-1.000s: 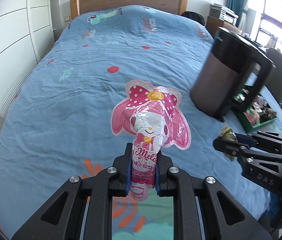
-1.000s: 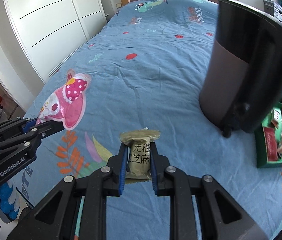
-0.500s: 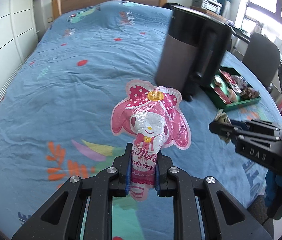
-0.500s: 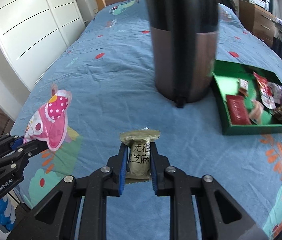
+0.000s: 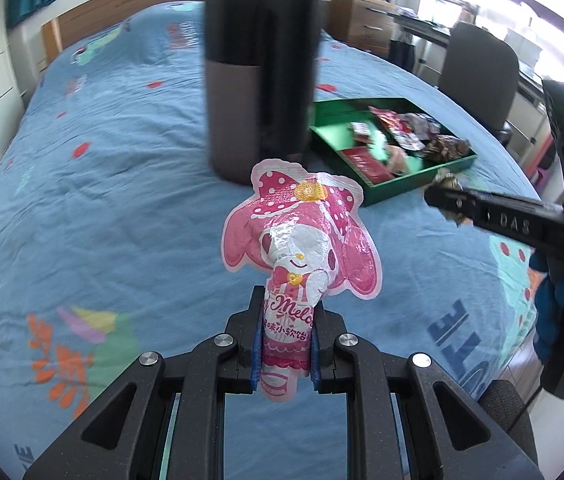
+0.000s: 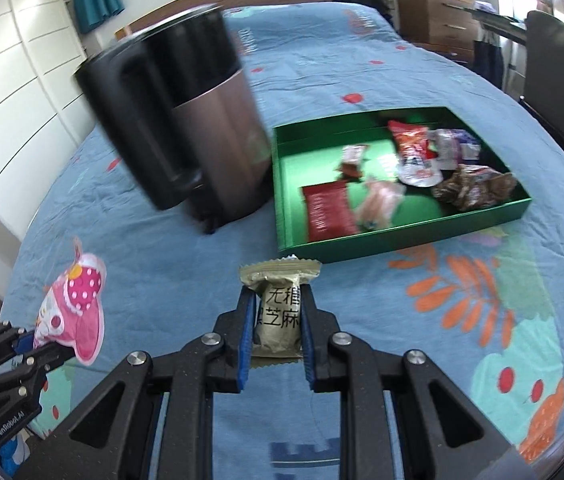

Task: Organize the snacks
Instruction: 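Carry the pink packet and gold sweet with both tools over the green tray, then open both tools to drop the pink packet and gold sweet into the tray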

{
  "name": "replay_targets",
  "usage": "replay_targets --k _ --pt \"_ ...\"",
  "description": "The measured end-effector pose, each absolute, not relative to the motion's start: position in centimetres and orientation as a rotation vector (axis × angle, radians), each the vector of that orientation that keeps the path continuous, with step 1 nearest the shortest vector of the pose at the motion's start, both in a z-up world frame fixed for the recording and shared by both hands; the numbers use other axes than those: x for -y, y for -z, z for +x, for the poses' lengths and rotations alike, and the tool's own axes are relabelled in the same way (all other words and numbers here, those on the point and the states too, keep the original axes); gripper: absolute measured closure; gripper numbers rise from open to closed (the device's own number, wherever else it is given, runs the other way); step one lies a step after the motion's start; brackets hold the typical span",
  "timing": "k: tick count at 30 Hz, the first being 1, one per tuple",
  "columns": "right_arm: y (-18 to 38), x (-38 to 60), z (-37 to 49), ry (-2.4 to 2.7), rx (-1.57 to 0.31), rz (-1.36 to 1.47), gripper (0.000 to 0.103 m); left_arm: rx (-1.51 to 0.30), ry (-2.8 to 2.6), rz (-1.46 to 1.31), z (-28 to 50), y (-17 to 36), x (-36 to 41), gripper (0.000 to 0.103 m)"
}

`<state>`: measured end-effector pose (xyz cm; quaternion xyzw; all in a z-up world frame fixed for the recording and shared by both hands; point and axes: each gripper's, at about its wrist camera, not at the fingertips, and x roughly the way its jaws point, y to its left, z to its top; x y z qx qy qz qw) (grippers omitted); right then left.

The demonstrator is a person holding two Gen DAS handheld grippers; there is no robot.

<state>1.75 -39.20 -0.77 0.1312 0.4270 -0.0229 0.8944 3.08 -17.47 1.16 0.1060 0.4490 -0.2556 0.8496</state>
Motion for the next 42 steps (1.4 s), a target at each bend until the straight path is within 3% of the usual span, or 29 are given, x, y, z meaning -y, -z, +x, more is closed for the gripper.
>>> replay_targets --k 12,23,42 --pt "0.3 48.0 3.1 0.137 -0.836 0.32 0.028 -0.923 0.646 0.291 5.0 -1.8 28.2 0.088" --pt "-0.3 54.0 8.4 0.162 -0.783 0.329 0.028 -0.891 0.561 0.328 11.3 -0.9 37.4 0.088" --pt "5.2 56.1 16.9 0.163 -0.841 0.256 0.027 -0.975 0.283 0.243 20.1 5.4 41.0 0.087"
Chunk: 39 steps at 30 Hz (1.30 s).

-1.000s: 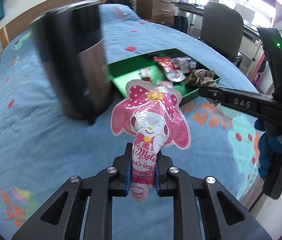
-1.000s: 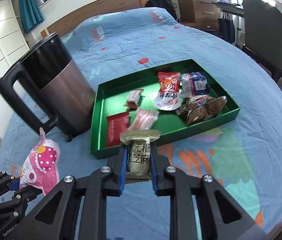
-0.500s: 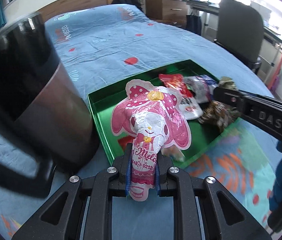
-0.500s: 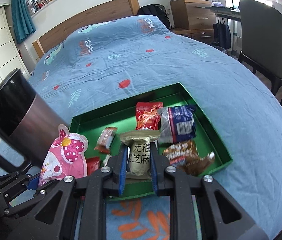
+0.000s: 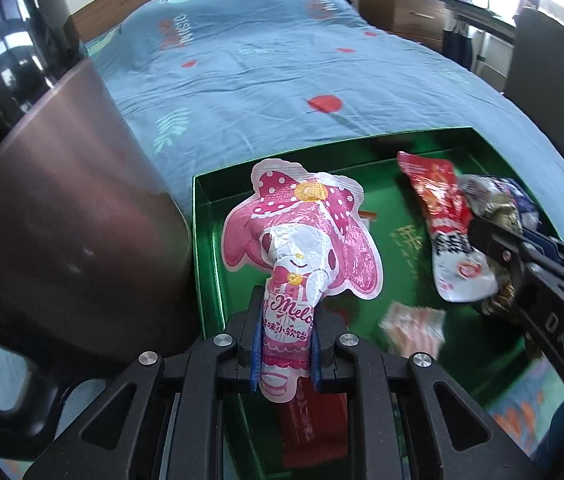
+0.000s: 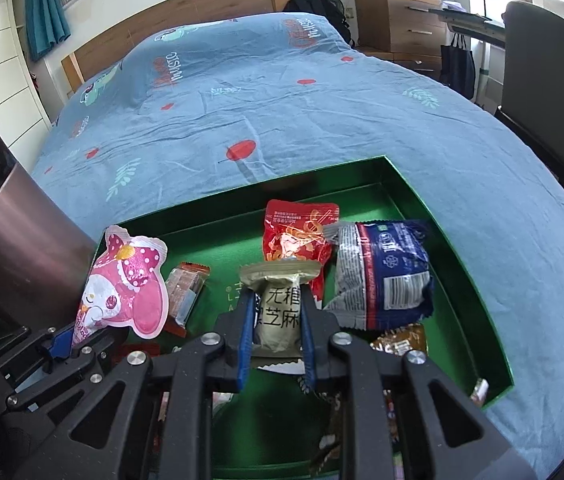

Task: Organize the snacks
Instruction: 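Open both tools to drop the pink packet and gold sweet into the tray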

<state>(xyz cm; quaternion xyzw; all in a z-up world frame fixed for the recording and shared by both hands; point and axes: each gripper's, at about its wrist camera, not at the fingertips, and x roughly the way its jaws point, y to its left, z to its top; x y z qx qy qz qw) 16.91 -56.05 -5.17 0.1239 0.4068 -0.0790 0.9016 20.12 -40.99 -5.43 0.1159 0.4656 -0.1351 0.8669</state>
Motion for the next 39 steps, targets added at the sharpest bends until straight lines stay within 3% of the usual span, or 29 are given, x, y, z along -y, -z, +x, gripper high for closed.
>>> replay_targets --k 14,24,28,33,39 --pt "7.3 56.0 18.3 0.174 -0.884 0.207 0.026 -1.008 0.263 0.228 21.1 7.3 41.5 0.086" --pt "7.3 55.9 18.3 0.184 -0.893 0.196 0.025 -0.985 0.26 0.236 20.5 6.7 41.4 0.067" --pt "7.1 56.0 18.2 0.195 -0.898 0.192 0.024 -0.963 0.25 0.252 20.2 6.2 41.4 0.064" --pt "6.6 56.0 17.8 0.197 -0.899 0.193 0.001 -0.96 0.249 0.242 19.8 5.7 41.1 0.058" --pt "5.1 55.8 16.7 0.203 -0.877 0.192 0.0 -0.936 0.265 0.233 18.5 4.2 40.7 0.051"
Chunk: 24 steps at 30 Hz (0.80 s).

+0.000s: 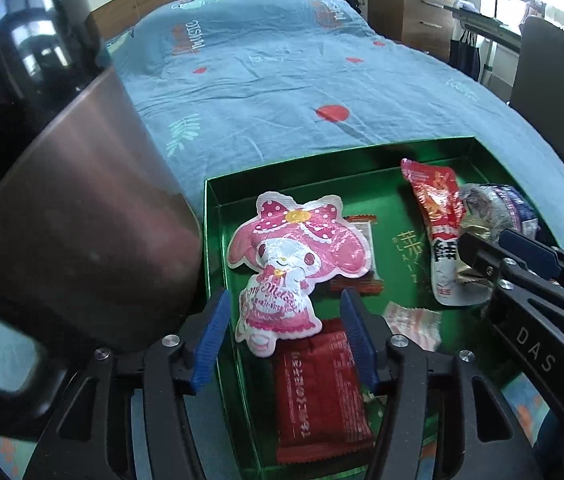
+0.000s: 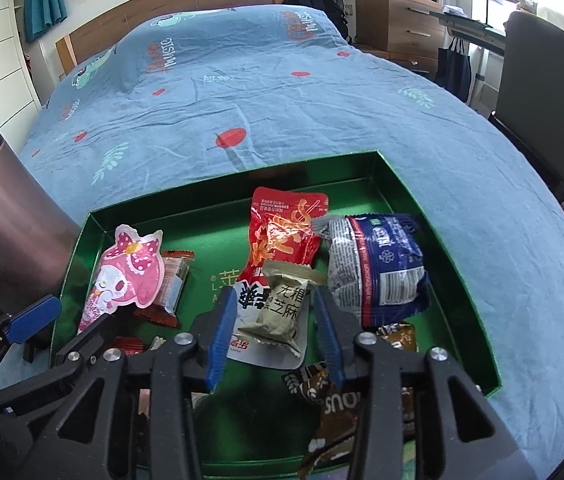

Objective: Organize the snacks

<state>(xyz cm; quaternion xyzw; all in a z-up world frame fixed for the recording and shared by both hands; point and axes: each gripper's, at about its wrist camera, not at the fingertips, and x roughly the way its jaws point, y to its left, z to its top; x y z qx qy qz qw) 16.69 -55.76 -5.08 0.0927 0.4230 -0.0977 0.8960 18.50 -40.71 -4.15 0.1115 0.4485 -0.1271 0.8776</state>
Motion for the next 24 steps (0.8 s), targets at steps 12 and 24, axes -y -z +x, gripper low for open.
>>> replay_targets --k 12,24 --pt "0.9 53.2 12.4 0.217 -0.82 0.155 0.0 -0.899 0.314 0.193 12.5 0.9 37.1 0.038" --pt "-0.2 45.7 6.8 0.149 -0.801 0.14 0.0 -0.868 0.263 0.15 7.9 0.2 28.9 0.019"
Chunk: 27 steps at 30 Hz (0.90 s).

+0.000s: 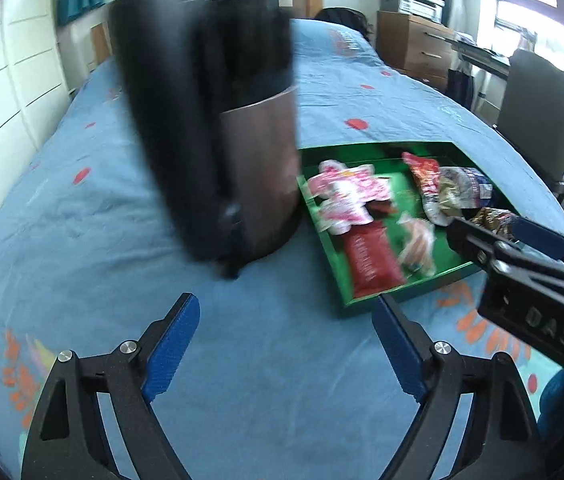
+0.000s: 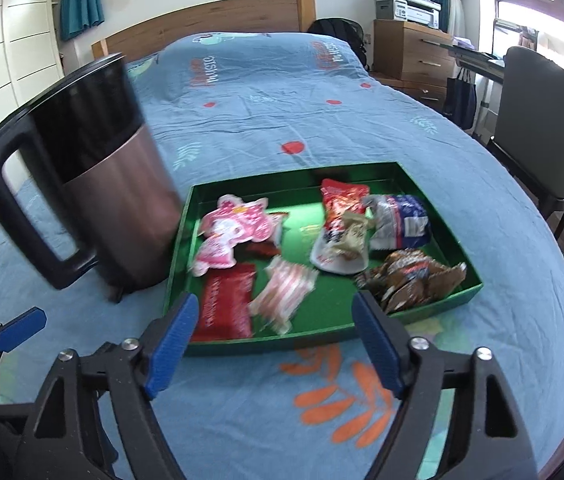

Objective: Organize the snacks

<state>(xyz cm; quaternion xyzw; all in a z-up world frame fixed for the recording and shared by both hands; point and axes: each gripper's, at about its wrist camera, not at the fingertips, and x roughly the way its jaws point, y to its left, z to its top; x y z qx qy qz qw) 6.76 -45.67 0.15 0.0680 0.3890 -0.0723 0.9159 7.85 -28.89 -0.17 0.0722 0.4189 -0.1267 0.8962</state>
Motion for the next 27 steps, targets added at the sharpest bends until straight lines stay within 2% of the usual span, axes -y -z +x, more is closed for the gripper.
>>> replay_targets --k 14,27 --pt "-1.0 35.3 3.7 0.063 -0.738 0.064 0.0 -0.839 0.184 0.133 5.3 0.8 18.5 0.017" --pt "-3.4 28.9 3.1 0.037 -0.676 -0.009 0.0 -0.766 0.11 0.11 4.4 -1.7 12.0 0.017"
